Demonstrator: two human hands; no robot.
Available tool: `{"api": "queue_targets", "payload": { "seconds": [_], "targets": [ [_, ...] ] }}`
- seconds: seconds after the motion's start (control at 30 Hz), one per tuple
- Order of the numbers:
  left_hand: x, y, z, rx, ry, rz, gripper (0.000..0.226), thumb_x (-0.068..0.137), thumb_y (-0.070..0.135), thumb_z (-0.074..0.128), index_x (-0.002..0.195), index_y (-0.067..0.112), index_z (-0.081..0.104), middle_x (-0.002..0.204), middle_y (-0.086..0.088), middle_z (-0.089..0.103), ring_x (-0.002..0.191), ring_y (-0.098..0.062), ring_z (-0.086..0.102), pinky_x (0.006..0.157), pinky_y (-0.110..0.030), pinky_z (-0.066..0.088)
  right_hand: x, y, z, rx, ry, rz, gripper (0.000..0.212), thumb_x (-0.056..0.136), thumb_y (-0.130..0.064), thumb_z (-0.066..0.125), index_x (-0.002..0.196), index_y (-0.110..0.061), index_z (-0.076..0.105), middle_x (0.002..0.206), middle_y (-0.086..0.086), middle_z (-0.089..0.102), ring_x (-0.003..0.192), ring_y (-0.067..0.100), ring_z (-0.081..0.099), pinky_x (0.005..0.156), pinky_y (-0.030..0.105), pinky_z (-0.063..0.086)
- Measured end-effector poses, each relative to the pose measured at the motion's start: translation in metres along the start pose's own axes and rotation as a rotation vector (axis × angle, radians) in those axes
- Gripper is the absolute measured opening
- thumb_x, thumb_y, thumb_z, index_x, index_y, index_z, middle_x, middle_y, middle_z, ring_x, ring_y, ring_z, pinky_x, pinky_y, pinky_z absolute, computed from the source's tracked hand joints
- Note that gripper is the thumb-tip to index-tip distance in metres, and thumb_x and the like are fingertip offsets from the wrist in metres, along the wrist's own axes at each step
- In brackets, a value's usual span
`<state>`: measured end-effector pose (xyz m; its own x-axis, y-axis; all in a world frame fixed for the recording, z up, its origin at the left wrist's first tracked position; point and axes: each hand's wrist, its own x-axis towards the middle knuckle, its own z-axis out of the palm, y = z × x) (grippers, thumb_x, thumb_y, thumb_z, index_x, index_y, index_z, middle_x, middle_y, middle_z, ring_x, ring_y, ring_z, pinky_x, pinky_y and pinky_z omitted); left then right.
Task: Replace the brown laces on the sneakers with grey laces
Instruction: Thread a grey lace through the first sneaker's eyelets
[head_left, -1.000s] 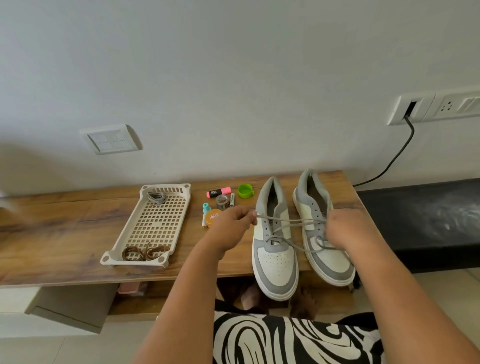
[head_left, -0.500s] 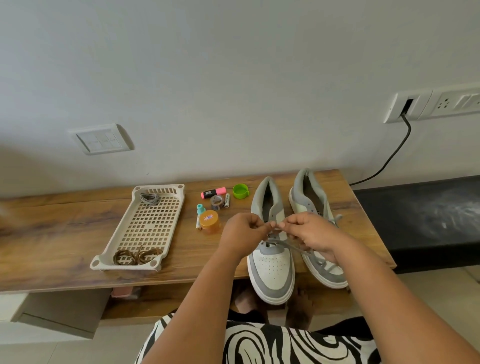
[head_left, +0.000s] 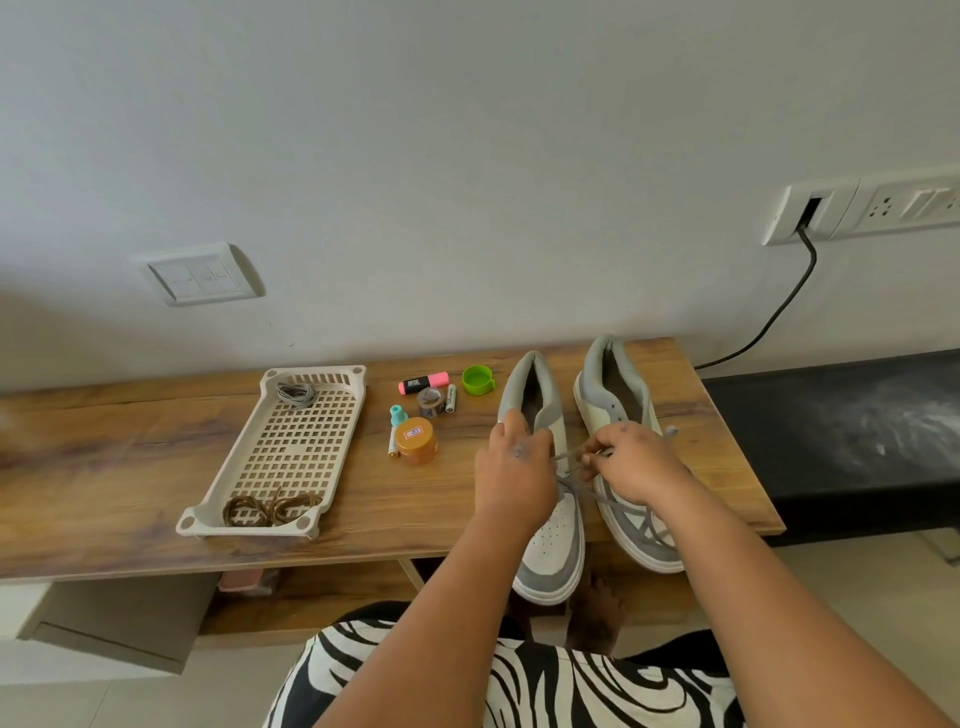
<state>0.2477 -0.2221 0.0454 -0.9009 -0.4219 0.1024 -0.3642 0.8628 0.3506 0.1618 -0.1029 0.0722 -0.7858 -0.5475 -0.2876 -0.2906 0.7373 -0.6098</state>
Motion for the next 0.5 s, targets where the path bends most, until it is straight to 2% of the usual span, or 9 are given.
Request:
{"api": "queue_targets", "payload": {
  "seconds": [0.07, 0.13, 0.2, 0.27, 0.3, 0.37, 0.4, 0.43, 0.5],
  "targets": [
    [0.003, 0.0, -0.007, -0.157, -0.048, -0.103, 0.018, 0.097, 0.035, 0.054, 0.104, 0.019, 0.058, 0.114, 0.001, 0.04, 0.107, -0.017, 0.042, 0.085, -0.029, 0.042, -0.002, 0.0, 0.0, -0.022, -0.006, -0.024, 0.006, 0.092, -0.021, 0.066, 0.095, -0.024, 0.07, 0.089, -0.01, 0.066, 0.085, 0.008, 0.058, 0.073, 0.023, 0.04],
    [0.008, 0.003, -0.026, -0.597, -0.135, -0.288, 0.024, 0.098, 0.039, 0.054, 0.105, 0.017, 0.062, 0.119, -0.002, 0.05, 0.111, -0.017, 0.045, 0.085, -0.026, 0.037, -0.002, 0.002, 0.001, -0.001, 0.026, -0.028, 0.004, 0.088, -0.023, 0.071, 0.092, -0.023, 0.071, 0.085, -0.013, 0.062, 0.082, 0.006, 0.055, 0.07, 0.019, 0.038],
    [0.008, 0.001, -0.052, -1.1, -0.151, -0.44, 0.023, 0.098, 0.035, 0.056, 0.104, 0.018, 0.069, 0.109, 0.002, 0.064, 0.1, -0.013, 0.053, 0.082, -0.023, 0.039, 0.001, 0.004, 0.005, 0.076, 0.057, -0.025, 0.002, 0.085, -0.022, 0.074, 0.087, -0.021, 0.073, 0.084, -0.012, 0.065, 0.082, 0.005, 0.058, 0.06, 0.014, 0.036],
    [0.007, -0.009, -0.079, -1.448, -0.033, -0.502, 0.024, 0.093, 0.032, 0.061, 0.072, 0.023, 0.07, 0.077, 0.007, 0.061, 0.072, -0.009, 0.047, 0.069, -0.025, 0.033, 0.003, 0.005, 0.012, 0.108, 0.071, -0.034, 0.003, 0.084, -0.022, 0.075, 0.083, -0.02, 0.073, 0.083, -0.01, 0.067, 0.082, 0.006, 0.06, 0.058, 0.013, 0.036],
    [0.007, -0.02, -0.087, -1.622, 0.035, -0.489, 0.029, 0.089, 0.035, 0.064, 0.062, 0.024, 0.064, 0.071, 0.007, 0.054, 0.065, -0.009, 0.042, 0.066, -0.026, 0.03, 0.005, 0.004, 0.015, 0.104, 0.074, -0.04, 0.004, 0.084, -0.023, 0.075, 0.083, -0.021, 0.073, 0.084, -0.01, 0.067, 0.082, 0.007, 0.059, 0.059, 0.015, 0.037],
    [0.007, -0.041, -0.097, -1.882, 0.156, -0.476, 0.035, 0.083, 0.042, 0.066, 0.057, 0.022, 0.055, 0.069, 0.004, 0.05, 0.062, -0.01, 0.045, 0.07, -0.032, 0.032, 0.006, 0.002, 0.021, 0.092, 0.085, -0.043, 0.005, 0.085, -0.026, 0.074, 0.083, -0.022, 0.072, 0.086, -0.009, 0.067, 0.083, 0.009, 0.059, 0.063, 0.021, 0.04],
    [0.007, -0.049, -0.101, -1.916, 0.212, -0.503, 0.037, 0.085, 0.042, 0.065, 0.057, 0.021, 0.053, 0.066, 0.005, 0.052, 0.06, -0.01, 0.049, 0.073, -0.033, 0.034, 0.007, 0.001, 0.024, 0.089, 0.095, -0.039, 0.005, 0.086, -0.026, 0.073, 0.083, -0.022, 0.071, 0.087, -0.009, 0.067, 0.083, 0.009, 0.058, 0.064, 0.023, 0.041],
    [0.005, -0.056, -0.105, -1.823, 0.27, -0.563, 0.036, 0.089, 0.04, 0.063, 0.061, 0.019, 0.053, 0.061, 0.006, 0.055, 0.058, -0.009, 0.051, 0.074, -0.031, 0.036, 0.008, 0.0, 0.026, 0.082, 0.102, -0.036, 0.005, 0.087, -0.027, 0.072, 0.083, -0.023, 0.07, 0.087, -0.008, 0.067, 0.082, 0.009, 0.057, 0.064, 0.023, 0.041],
    [0.004, -0.064, -0.106, -1.386, 0.328, -0.682, 0.029, 0.093, 0.032, 0.062, 0.069, 0.015, 0.058, 0.053, 0.008, 0.058, 0.058, -0.008, 0.052, 0.066, -0.027, 0.037, 0.009, -0.001, 0.03, 0.045, 0.095, -0.036, 0.006, 0.088, -0.027, 0.07, 0.083, -0.024, 0.069, 0.087, -0.008, 0.066, 0.079, 0.009, 0.055, 0.06, 0.022, 0.038]
  ]
}}
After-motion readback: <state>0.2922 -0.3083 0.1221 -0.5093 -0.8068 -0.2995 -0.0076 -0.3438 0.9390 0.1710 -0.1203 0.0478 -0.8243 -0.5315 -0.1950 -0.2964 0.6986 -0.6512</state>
